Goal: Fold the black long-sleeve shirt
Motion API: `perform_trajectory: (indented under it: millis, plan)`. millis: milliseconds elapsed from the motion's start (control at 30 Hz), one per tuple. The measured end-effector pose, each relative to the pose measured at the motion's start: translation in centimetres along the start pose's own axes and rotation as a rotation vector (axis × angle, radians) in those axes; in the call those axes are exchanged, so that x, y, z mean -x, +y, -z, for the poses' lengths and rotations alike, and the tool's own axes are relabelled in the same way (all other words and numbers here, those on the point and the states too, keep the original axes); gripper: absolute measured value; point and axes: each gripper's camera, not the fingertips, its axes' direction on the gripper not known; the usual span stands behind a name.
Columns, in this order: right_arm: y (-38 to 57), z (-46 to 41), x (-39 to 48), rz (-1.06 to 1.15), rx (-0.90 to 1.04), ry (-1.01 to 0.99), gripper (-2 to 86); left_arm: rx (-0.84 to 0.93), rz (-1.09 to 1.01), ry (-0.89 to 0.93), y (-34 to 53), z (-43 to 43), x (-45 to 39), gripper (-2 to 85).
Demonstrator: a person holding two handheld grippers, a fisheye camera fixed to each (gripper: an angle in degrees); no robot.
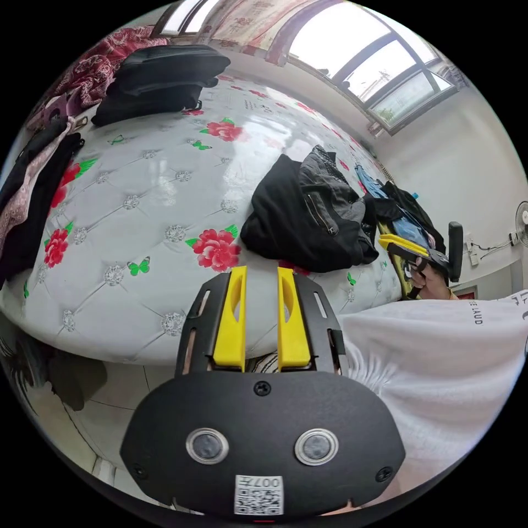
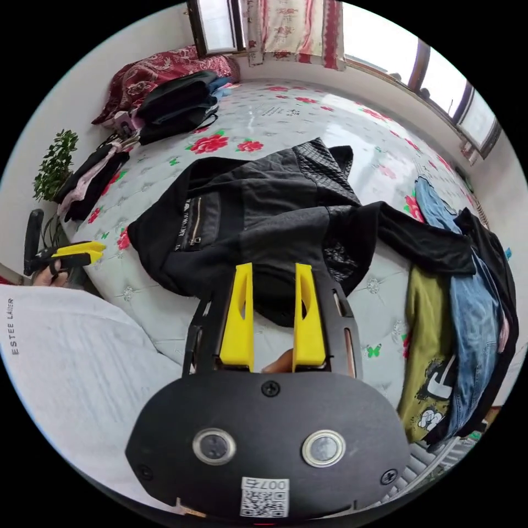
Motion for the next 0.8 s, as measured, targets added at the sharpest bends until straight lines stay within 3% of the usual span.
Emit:
perform_trajectory:
  millis: [67,167,333,500,600,667,800]
  plan:
    - [-1.0,-0.1,-3.6,-0.197,-0.042,0.100,7.4,0.042,-0.063,0.032,-1.5,-1.5,-1.5,11.1]
    - [-1.4,-2.3,-8.5,-0.415,0.013,0.034,7.3,0.104,-0.114,0.073,-3.6,-3.8,-3.2,11.6]
    - [-1.3,-8.3,-9.1,-0.432,0.264,-0.183,3.4,0.237,-0.106,0.077,-6.7,-7.4,-3.7,11.4]
    - [-0.7,-7.3,0.1,-0.070,0.279,-0.446,0.5,0.253,-0.030,0.005,-9.9,-8.1,-1.7,1.3]
    - [0.8,-5.8,9.9,0.369,0.383,-0.584,0.2,0.174,0.010,-0.206,-12.1,-5.4,0.1,-0.4]
    - [1.3,-4.6,14.8,0.599,0.418,-0.494,0.5,0.075,0.097,-0.253,-12.9,-2.3,2.5,-0.7]
    - [-2.1,-1.5,14.0,0.563,0.315,-0.492,2.2,-0.120,0.255,-0.161,-11.7,4.5,7.8,-0.4]
